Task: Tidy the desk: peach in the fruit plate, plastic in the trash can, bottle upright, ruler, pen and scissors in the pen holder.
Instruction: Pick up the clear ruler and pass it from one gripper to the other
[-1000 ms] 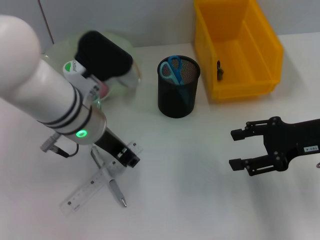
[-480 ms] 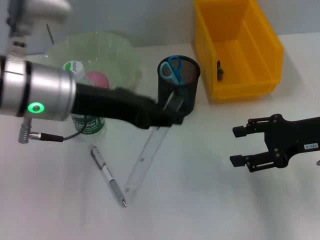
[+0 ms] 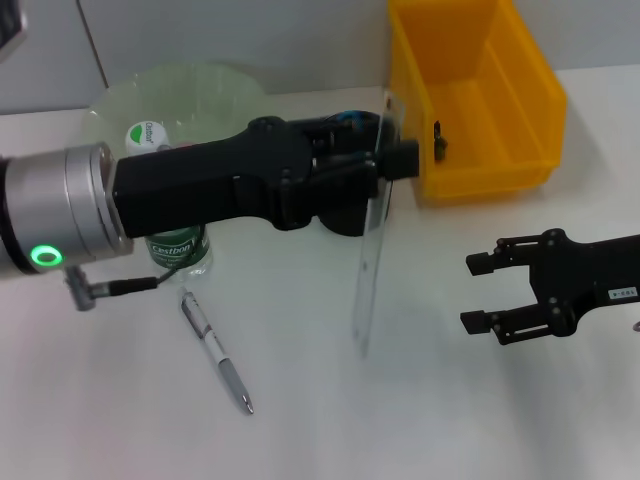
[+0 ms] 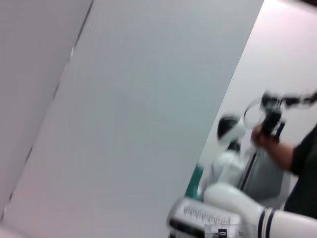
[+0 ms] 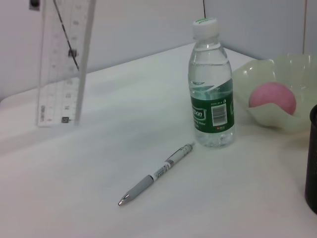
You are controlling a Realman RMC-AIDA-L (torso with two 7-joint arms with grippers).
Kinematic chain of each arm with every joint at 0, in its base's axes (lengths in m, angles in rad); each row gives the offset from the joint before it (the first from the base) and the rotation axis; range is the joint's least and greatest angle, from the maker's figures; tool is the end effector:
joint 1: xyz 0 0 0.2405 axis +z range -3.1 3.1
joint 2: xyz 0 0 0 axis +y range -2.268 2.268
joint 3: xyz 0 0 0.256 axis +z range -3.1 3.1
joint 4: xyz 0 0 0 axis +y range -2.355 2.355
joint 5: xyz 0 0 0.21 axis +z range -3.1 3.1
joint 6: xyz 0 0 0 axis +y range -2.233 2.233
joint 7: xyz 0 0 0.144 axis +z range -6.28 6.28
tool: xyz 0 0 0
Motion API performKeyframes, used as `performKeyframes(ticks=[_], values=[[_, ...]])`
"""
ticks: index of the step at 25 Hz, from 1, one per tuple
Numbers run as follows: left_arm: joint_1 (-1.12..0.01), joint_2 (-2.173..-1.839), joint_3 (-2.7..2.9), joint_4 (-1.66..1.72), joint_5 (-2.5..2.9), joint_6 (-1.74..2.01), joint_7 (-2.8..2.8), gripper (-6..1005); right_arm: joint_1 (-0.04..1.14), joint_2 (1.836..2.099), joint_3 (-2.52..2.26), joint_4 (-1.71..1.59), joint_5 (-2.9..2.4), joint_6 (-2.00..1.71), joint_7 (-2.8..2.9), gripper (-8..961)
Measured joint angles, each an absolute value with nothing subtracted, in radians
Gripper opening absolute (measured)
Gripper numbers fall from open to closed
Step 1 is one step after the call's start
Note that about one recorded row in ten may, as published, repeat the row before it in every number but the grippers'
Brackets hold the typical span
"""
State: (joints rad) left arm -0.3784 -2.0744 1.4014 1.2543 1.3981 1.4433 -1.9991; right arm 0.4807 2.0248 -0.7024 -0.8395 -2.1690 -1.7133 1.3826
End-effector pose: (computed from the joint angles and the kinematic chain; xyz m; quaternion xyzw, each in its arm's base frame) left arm -0.1114 0.3081 0.0056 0.9133 0.2127 0.3465 0.0225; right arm 0.2811 0.3118 0.0381 -0.9726 0.1598 0.1383 0.0963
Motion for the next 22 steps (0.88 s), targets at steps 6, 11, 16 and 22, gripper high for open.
performKeyframes(ticks=[6, 11, 16, 22], values=[[-0.380, -2.079, 1.553, 0.892, 0.960, 1.407, -1.450, 389, 0.480, 2.025, -0.703, -0.840, -2.169, -1.713, 1.378, 774], [-0.354, -2.079, 1.674, 0.828, 0.760, 1.330, -1.240, 390, 0.482, 2.025, -0.702, -0.841, -2.169, -1.713, 1.366, 774], [-0.323, -2.079, 1.906, 0.815, 0.446, 1.177, -0.929, 390, 0.485, 2.029, -0.702, -0.836, -2.168, -1.706, 1.353, 774], [-0.323, -2.080, 2.127, 0.813, 0.090, 1.045, -0.625, 390, 0.482, 2.060, -0.689, -0.838, -2.127, -1.674, 1.313, 774]])
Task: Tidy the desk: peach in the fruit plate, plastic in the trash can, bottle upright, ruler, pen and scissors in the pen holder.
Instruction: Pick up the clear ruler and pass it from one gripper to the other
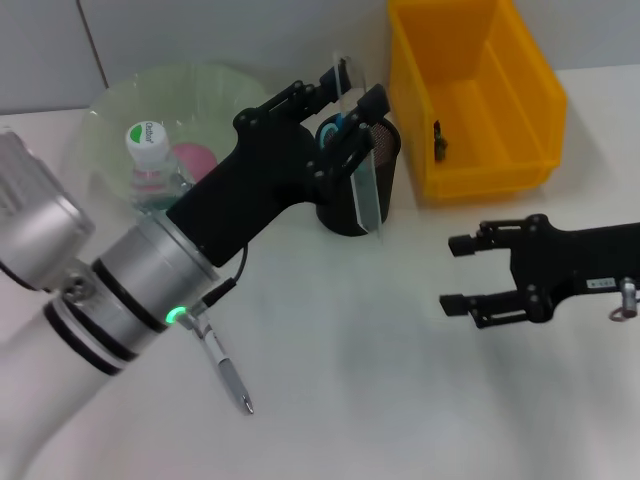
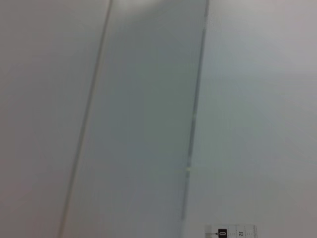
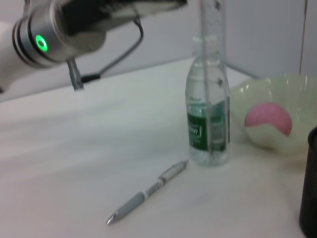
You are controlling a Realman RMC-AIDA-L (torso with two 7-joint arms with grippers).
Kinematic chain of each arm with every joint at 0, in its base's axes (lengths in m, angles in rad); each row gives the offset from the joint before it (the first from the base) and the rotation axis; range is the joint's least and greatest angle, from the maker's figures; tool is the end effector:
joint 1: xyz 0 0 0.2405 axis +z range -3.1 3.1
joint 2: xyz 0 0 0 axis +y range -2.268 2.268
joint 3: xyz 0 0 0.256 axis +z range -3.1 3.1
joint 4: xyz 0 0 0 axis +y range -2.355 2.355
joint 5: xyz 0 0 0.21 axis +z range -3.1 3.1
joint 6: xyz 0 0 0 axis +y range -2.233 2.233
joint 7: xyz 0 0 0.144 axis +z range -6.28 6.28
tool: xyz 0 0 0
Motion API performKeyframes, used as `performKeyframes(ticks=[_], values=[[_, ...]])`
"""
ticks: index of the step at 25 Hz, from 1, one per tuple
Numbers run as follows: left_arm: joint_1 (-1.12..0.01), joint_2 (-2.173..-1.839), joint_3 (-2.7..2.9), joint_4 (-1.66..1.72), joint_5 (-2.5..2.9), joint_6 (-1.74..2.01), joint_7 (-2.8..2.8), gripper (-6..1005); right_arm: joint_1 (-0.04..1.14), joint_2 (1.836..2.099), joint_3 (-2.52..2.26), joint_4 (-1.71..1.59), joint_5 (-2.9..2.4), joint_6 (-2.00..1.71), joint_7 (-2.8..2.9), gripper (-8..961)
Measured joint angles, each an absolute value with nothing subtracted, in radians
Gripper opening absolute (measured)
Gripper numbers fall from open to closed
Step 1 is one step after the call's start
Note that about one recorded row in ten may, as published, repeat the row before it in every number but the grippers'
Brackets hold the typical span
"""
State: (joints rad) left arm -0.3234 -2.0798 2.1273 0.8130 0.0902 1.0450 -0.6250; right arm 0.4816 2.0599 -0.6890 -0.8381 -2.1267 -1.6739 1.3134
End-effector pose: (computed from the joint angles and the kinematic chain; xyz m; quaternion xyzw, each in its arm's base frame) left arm -0.1463 0.3027 -0.0771 -0.8123 -0.1459 -0.5027 0.2573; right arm 0.2732 0.3166 0.0286 -0.9701 0.1310 0.1638 0.1221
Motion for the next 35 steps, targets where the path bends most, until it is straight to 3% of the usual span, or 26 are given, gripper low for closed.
performKeyframes(ticks=[2, 15, 35], values=[[-0.326, -2.080, 2.188, 0.812, -0.025, 1.028, -0.521, 390, 0.466, 2.074, -0.689, -0.817, -2.053, -1.655, 1.273, 774], [-0.371, -2.080, 2.457, 0.821, -0.592, 1.017, -0.069, 391, 0.412, 2.083, -0.689, -0.463, -1.619, -1.595, 0.875, 775], [-0.409, -2.080, 2.518, 0.826, -0.671, 1.010, 0.032, 393, 0.580, 2.093, -0.675, 0.011, -1.380, -1.511, 0.452, 731]])
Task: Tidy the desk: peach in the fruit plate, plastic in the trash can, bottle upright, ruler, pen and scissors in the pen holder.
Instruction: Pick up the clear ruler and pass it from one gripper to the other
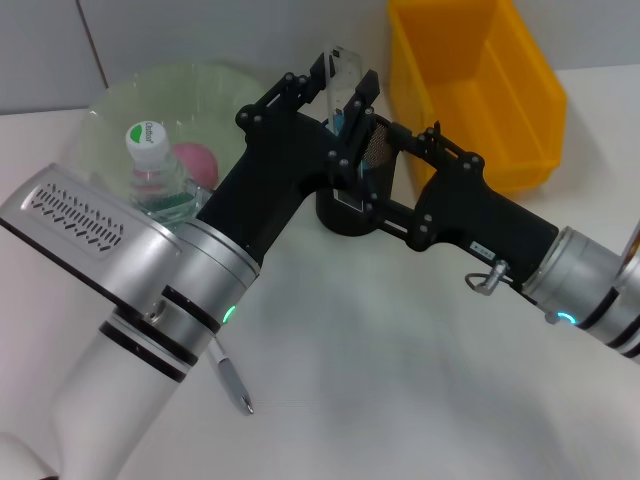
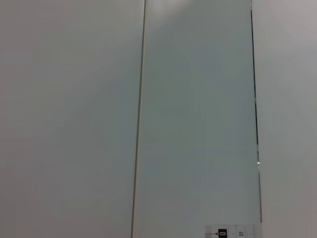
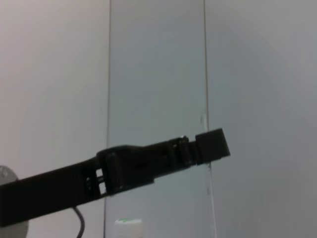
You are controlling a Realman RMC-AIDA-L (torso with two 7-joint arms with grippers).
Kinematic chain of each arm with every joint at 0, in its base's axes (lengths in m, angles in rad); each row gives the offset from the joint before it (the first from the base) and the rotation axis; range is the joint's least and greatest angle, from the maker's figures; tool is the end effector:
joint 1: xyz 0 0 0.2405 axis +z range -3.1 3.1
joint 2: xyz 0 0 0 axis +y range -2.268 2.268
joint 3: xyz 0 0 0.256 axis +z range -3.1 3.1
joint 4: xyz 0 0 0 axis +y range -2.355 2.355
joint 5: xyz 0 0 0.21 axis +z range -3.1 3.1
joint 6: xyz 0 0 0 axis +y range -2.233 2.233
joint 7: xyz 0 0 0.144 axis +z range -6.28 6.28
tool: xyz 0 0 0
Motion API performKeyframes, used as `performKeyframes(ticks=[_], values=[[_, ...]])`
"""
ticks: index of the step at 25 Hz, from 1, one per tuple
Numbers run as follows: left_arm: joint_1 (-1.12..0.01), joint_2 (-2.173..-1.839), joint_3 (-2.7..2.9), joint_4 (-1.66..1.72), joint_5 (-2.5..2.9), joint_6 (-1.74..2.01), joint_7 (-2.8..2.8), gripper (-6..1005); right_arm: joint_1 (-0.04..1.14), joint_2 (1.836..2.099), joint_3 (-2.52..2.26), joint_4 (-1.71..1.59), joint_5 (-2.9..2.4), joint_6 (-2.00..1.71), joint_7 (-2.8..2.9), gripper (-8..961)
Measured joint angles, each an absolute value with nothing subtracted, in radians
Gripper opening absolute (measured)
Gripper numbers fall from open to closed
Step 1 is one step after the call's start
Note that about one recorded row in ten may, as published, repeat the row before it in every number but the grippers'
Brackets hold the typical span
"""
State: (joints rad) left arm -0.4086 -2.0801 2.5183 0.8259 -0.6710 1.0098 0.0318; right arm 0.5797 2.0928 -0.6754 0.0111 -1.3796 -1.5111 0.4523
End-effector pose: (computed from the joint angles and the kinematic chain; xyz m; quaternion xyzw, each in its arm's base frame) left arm -0.1359 0.3011 -0.1014 -0.7863 -0.1210 -0.4635 0.3902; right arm 0.2468 0.3119 -0.0559 -0.8409 0.0999 0.4158 0.3318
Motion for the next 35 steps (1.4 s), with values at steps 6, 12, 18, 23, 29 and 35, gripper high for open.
performKeyframes(ticks=[6, 12, 18, 23, 29, 35], values=[[-0.408, -2.080, 2.521, 0.827, -0.672, 1.007, 0.050, 393, 0.613, 2.095, -0.634, 0.069, -1.371, -1.515, 0.396, 717], [-0.407, -2.080, 2.525, 0.824, -0.672, 1.005, 0.053, 393, 0.637, 2.095, -0.624, 0.090, -1.373, -1.517, 0.385, 704], [-0.406, -2.080, 2.525, 0.821, -0.672, 1.005, 0.054, 394, 0.646, 2.094, -0.624, 0.094, -1.376, -1.518, 0.384, 691], [-0.406, -2.080, 2.525, 0.821, -0.672, 1.005, 0.054, 394, 0.648, 2.094, -0.624, 0.095, -1.378, -1.520, 0.381, 680], [-0.406, -2.080, 2.530, 0.819, -0.672, 1.005, 0.056, 394, 0.656, 2.094, -0.624, 0.121, -1.378, -1.531, 0.326, 524], [-0.407, -2.080, 2.530, 0.818, -0.672, 1.005, 0.057, 395, 0.658, 2.094, -0.624, 0.126, -1.374, -1.531, 0.319, 263]])
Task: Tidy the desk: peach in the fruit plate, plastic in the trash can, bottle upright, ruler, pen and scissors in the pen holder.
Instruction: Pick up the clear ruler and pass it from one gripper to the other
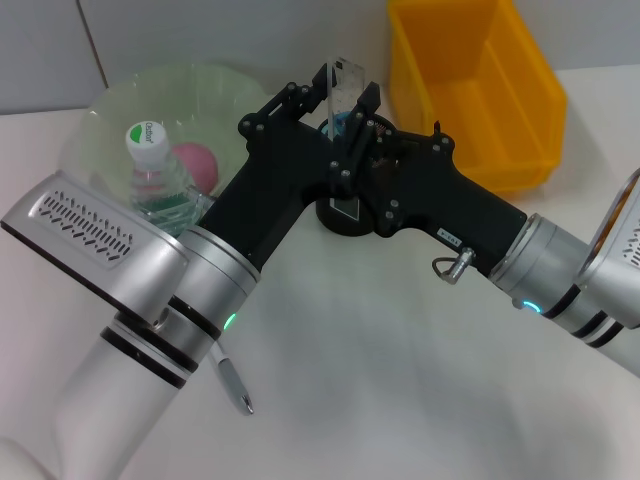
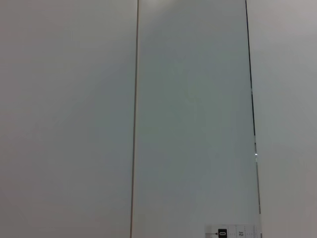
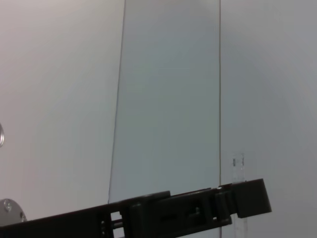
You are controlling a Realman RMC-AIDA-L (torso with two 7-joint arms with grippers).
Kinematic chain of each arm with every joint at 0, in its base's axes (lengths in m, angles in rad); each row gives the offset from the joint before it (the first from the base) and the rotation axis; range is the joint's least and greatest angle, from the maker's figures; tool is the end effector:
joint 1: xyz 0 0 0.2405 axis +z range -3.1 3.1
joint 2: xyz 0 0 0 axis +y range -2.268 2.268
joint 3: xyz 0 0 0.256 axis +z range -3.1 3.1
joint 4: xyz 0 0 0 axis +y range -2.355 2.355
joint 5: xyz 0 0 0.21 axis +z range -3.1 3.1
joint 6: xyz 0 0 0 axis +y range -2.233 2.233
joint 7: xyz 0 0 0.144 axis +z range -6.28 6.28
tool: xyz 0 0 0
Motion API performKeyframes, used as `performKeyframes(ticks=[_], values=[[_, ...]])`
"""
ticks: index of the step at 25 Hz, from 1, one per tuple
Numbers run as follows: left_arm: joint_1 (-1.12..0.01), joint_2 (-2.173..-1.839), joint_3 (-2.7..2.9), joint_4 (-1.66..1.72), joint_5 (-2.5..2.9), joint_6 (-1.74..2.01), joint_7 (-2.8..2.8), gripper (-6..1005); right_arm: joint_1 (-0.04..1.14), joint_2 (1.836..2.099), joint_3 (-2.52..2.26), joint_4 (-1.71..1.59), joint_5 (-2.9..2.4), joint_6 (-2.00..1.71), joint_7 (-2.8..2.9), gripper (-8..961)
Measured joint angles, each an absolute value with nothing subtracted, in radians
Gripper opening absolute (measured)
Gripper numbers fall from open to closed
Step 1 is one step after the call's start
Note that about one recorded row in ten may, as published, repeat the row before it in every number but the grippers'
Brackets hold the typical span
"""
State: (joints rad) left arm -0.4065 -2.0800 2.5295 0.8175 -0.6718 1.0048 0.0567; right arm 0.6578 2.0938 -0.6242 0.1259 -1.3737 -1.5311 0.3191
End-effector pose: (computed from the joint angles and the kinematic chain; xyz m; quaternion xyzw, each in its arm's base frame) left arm -0.1392 0.2991 -0.1045 -0.7929 -0.1125 -0.4516 0.3933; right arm 0.2220 0.3168 -0.0669 -0.8325 0.0668 0.4330 0.3391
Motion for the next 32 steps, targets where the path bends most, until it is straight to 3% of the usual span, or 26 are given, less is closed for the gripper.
performKeyframes(ticks=[6, 20, 32], values=[[-0.407, -2.080, 2.531, 0.818, -0.672, 1.005, 0.057, 395, 0.659, 2.094, -0.603, 0.126, -1.374, -1.523, 0.316, 92], [-0.406, -2.079, 2.531, 0.817, -0.671, 1.005, 0.057, 396, 0.678, 2.094, -0.602, 0.133, -1.378, -1.498, 0.320, 14], [-0.406, -2.081, 2.535, 0.818, -0.658, 1.012, 0.048, 397, 0.674, 2.094, -0.601, 0.134, -1.378, -1.493, 0.323, 7]])
